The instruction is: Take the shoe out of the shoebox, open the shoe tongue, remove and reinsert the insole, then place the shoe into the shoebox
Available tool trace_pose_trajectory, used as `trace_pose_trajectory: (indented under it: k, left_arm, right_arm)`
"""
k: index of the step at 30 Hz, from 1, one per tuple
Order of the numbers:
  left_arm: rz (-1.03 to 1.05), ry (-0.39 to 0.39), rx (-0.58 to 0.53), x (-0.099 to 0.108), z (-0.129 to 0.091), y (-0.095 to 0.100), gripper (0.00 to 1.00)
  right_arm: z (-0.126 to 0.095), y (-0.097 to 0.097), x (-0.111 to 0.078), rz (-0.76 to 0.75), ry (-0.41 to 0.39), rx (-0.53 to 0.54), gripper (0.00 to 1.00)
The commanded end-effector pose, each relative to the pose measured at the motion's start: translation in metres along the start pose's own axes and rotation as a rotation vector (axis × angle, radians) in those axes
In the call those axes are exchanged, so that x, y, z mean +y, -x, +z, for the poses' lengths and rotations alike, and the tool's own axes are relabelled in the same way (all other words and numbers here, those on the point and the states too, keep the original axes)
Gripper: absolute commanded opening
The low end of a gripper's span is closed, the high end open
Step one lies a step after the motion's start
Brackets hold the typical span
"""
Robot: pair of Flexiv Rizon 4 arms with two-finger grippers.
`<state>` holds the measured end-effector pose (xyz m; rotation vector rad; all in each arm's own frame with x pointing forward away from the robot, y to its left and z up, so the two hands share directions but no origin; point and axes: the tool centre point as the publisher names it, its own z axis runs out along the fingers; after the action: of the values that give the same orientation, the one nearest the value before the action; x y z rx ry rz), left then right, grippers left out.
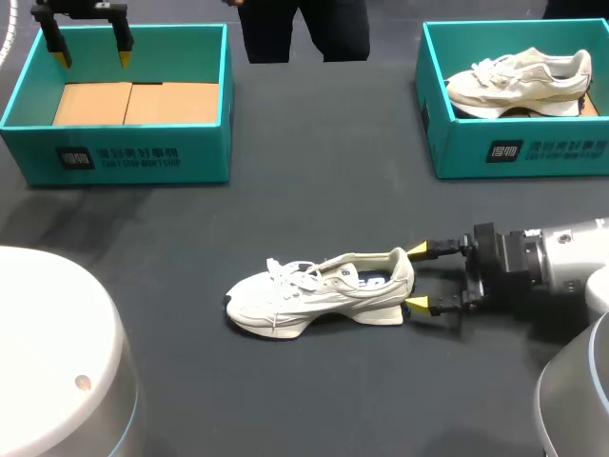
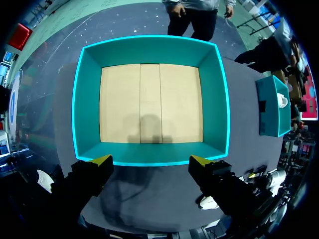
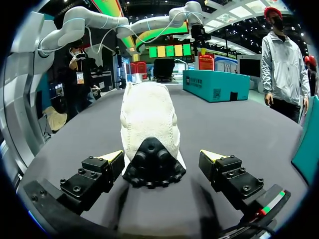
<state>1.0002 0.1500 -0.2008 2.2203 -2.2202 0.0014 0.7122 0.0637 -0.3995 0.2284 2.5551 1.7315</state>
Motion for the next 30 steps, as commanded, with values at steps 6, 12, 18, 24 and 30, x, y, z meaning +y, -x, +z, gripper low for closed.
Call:
trace_pose_trajectory:
  k: [6, 12, 18, 24, 30]
  left_arm:
    - [0.0, 0.0, -0.001, 0.0, 0.0, 0.0, 1.0]
    - [0.0, 0.0, -0.001, 0.0, 0.0, 0.0, 1.0]
    - [0.0, 0.0, -0.001, 0.0, 0.0, 0.0, 1.0]
    - [0.0, 0.0, -0.001, 0.0, 0.0, 0.0, 1.0]
    - [0.0, 0.0, -0.001, 0.0, 0.0, 0.0, 1.0]
  right_arm:
    - [0.015, -0.003, 0.003, 0.005, -0.008, -0.002, 1.0]
    - [0.015, -0.008, 0.004, 0.005, -0.012, -0.003, 1.0]
    - [0.015, -0.012, 0.003, 0.002, -0.018, 0.008, 1.0]
    - [0.015, -0.014, 0.0, -0.007, -0.015, 0.02, 1.0]
    - [0.019, -0.014, -0.001, -0.01, -0.004, 0.041, 1.0]
